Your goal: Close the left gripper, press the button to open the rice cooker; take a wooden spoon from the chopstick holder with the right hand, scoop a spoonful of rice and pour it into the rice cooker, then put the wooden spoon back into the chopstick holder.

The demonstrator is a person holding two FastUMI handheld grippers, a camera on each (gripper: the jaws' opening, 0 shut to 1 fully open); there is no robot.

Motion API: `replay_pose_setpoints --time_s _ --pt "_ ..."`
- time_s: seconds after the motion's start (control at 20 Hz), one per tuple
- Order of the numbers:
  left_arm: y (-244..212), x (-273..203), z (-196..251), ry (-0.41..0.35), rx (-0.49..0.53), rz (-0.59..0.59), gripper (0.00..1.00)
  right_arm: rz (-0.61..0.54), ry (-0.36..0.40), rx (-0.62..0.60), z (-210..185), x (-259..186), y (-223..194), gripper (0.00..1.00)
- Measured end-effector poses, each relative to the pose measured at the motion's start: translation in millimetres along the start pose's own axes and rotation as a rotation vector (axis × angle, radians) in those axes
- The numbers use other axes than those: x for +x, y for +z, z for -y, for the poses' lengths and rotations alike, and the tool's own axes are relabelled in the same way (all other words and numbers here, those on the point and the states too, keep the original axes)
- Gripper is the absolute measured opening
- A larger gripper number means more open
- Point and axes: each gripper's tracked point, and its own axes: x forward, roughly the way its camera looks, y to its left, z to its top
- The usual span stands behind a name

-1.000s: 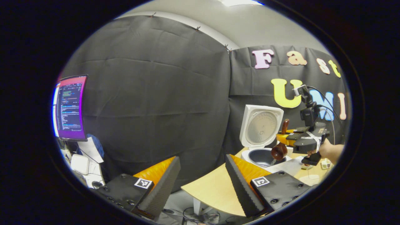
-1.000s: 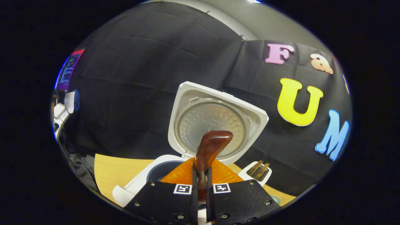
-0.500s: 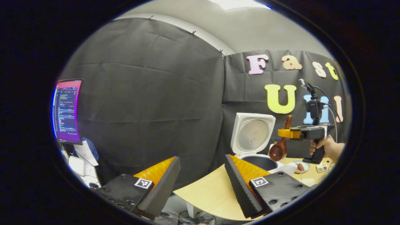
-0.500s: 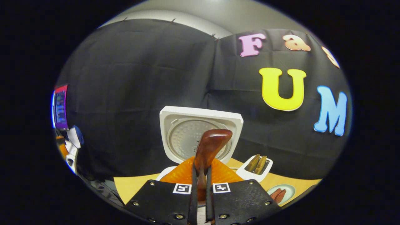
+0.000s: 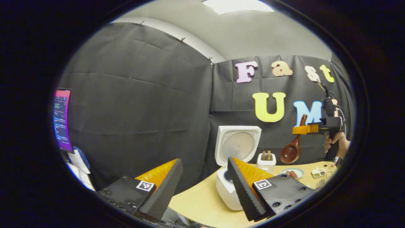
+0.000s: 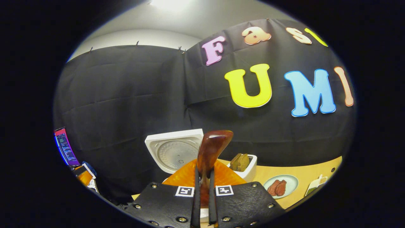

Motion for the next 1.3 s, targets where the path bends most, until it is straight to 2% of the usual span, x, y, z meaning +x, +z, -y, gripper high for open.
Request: replay_pose_setpoints --time_s 0.65,0.85,0.95,1.3 --pt "18 11 113 -0.134 -0.014 0.034 1.00 0.057 -0.308 0.086 166 -115 13 0.10" --pt "25 12 146 -0.177 -0.004 0.043 0.95 0.069 -0.408 0.118 214 -149 9 0.10" --pt "26 13 161 -0.192 -0.002 0.044 1.00 0.068 -0.453 0.132 239 -164 1 0.10" --pt "30 8 200 -0.227 0.009 0.044 1.00 0.031 -0.589 0.182 301 -208 -37 0.10"
